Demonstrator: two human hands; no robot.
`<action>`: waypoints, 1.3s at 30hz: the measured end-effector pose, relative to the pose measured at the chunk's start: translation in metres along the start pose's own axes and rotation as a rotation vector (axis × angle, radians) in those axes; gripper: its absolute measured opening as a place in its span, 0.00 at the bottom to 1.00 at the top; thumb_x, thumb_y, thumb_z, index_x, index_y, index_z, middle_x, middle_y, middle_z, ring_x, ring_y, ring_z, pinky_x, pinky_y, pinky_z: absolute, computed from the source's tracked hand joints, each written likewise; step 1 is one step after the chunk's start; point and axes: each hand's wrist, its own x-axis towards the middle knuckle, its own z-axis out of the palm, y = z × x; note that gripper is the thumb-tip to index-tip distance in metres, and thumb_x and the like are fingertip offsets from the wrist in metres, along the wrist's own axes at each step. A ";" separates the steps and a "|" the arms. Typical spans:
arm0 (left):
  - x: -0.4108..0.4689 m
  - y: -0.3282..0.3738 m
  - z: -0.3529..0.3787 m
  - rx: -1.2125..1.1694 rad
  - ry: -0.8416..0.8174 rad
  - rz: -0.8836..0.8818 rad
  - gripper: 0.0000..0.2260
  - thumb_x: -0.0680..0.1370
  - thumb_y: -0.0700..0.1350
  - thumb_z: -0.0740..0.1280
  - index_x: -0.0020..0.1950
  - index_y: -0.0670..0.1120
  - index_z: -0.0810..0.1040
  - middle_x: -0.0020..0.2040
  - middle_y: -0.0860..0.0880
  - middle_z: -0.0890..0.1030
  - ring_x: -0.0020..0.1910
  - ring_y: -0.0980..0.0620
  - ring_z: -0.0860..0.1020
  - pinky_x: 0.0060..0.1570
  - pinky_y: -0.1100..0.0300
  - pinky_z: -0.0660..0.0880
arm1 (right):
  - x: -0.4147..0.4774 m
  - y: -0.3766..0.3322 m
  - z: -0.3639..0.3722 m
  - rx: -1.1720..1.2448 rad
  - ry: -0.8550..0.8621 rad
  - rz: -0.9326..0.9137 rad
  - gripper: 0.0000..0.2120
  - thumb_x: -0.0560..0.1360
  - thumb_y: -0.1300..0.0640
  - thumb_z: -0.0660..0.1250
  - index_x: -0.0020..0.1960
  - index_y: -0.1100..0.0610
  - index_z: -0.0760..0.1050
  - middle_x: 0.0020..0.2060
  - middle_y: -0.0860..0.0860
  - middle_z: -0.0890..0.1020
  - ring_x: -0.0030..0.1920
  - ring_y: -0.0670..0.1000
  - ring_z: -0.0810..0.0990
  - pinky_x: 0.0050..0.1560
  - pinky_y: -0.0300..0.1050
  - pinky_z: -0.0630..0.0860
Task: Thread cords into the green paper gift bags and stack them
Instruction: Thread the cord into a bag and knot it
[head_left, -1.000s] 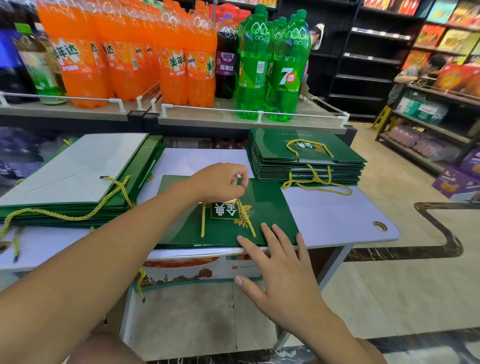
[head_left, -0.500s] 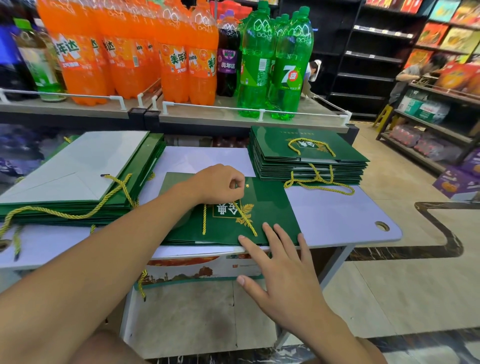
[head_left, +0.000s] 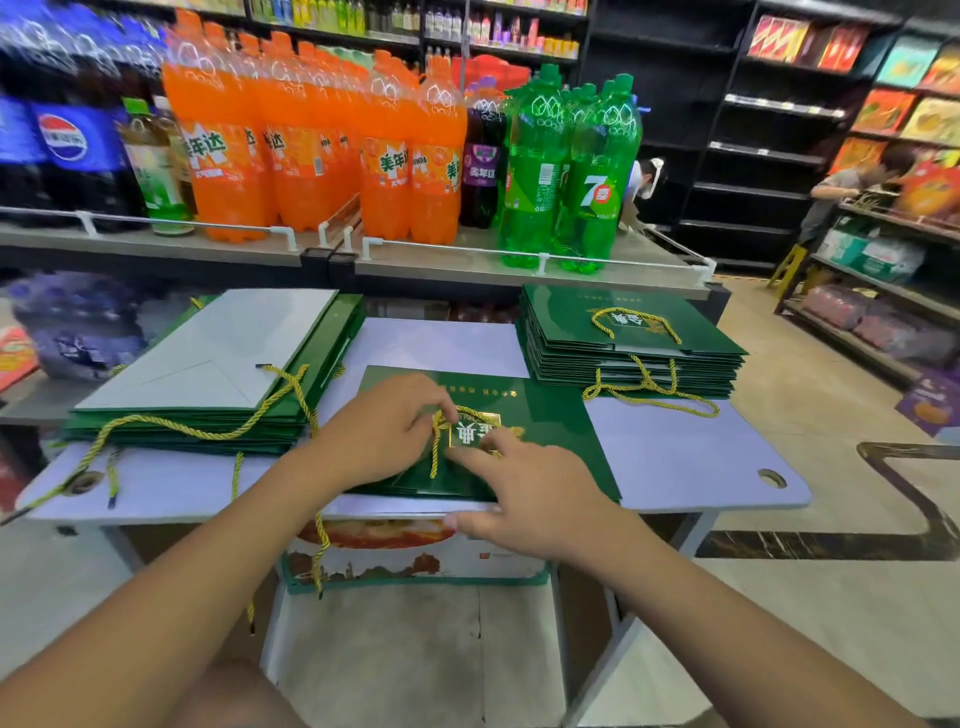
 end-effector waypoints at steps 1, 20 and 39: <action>-0.013 0.000 -0.002 -0.017 0.030 -0.013 0.16 0.81 0.38 0.61 0.54 0.59 0.80 0.57 0.59 0.78 0.60 0.59 0.74 0.63 0.51 0.73 | -0.001 -0.005 0.002 -0.044 -0.031 -0.015 0.35 0.76 0.27 0.60 0.77 0.41 0.61 0.65 0.51 0.71 0.47 0.57 0.79 0.42 0.48 0.71; -0.040 0.072 -0.029 -0.326 0.381 -0.041 0.15 0.85 0.54 0.58 0.72 0.59 0.71 0.67 0.62 0.73 0.63 0.64 0.73 0.61 0.57 0.74 | -0.037 -0.012 -0.082 0.710 0.673 0.194 0.05 0.85 0.51 0.60 0.60 0.45 0.67 0.40 0.40 0.79 0.31 0.48 0.82 0.35 0.49 0.78; -0.025 0.010 0.041 0.170 -0.116 0.008 0.20 0.86 0.58 0.55 0.78 0.57 0.67 0.80 0.56 0.65 0.80 0.55 0.59 0.79 0.52 0.55 | -0.054 -0.029 0.009 1.978 0.073 0.730 0.12 0.83 0.61 0.65 0.61 0.70 0.72 0.49 0.63 0.86 0.41 0.57 0.86 0.47 0.53 0.85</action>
